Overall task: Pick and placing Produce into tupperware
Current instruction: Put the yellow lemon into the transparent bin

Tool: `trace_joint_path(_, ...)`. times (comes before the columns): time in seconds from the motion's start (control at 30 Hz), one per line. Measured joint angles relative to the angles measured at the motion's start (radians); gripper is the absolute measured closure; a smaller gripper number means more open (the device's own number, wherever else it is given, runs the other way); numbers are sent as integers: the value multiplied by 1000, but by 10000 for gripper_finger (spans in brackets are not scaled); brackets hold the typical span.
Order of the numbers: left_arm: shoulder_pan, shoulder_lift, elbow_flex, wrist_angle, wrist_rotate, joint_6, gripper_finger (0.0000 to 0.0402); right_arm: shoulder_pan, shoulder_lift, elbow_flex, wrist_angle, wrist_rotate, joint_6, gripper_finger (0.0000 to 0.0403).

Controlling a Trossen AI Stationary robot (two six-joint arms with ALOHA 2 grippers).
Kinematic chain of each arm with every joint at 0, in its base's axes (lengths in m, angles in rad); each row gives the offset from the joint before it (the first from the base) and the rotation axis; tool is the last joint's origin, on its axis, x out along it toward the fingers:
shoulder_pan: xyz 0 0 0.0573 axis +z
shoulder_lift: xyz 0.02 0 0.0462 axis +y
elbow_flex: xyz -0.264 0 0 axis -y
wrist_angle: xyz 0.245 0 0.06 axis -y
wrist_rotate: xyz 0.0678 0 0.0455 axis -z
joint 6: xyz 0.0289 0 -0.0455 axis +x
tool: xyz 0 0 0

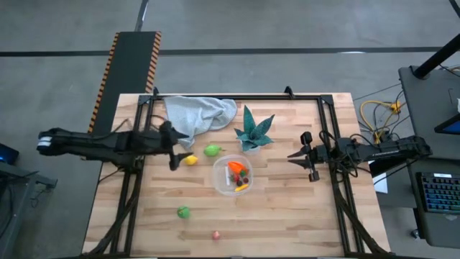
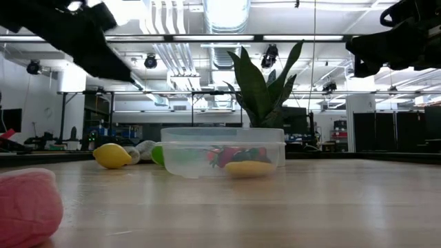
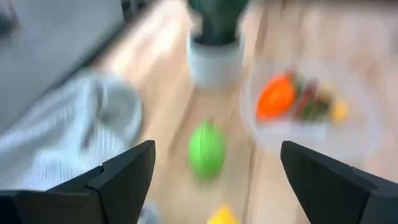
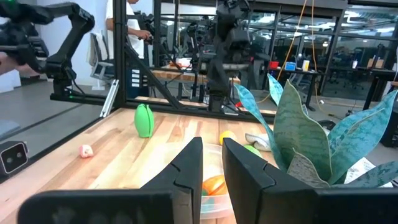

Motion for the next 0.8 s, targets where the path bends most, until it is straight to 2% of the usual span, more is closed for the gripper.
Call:
trace_joint_path(0.2,0,217,133,-189,3,-3,70,0,0,0,0,0,0,349)
trace_joint_path(0.57,0,590,283,-431,53,-31,70,0,22,0,-6,0,0,349)
trace_joint_path(0.8,-1,739,319,-449,74,-56,70,0,33,0,-9,0,0,349)
